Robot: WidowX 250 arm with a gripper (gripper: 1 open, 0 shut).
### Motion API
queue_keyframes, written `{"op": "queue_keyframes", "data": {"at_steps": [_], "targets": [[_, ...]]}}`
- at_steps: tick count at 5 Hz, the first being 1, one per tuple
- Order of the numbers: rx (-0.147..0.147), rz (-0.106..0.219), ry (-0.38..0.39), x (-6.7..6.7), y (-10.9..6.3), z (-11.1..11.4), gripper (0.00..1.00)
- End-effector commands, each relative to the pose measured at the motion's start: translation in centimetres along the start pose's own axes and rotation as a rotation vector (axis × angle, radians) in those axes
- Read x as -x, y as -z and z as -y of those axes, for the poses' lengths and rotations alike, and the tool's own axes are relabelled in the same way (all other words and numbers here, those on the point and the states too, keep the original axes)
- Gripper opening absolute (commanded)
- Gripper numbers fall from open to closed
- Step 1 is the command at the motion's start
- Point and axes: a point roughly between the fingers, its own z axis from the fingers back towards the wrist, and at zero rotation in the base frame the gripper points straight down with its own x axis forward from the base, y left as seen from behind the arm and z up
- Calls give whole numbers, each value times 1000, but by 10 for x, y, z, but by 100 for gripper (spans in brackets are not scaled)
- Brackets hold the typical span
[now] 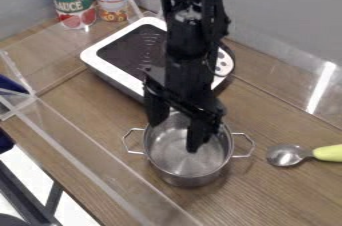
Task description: Put silver pot on the white and black stove top
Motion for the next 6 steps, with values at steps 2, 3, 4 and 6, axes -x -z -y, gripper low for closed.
{"op": "queue_keyframes", "data": {"at_steps": [2,3,4,6], "targets": [[-8,34,-28,-13,9,-16,100],[-12,38,-5,-14,5,-16,100],[-10,33,6,-15,3,-15,100],[-2,24,-21,-14,7,-10,100]]}}
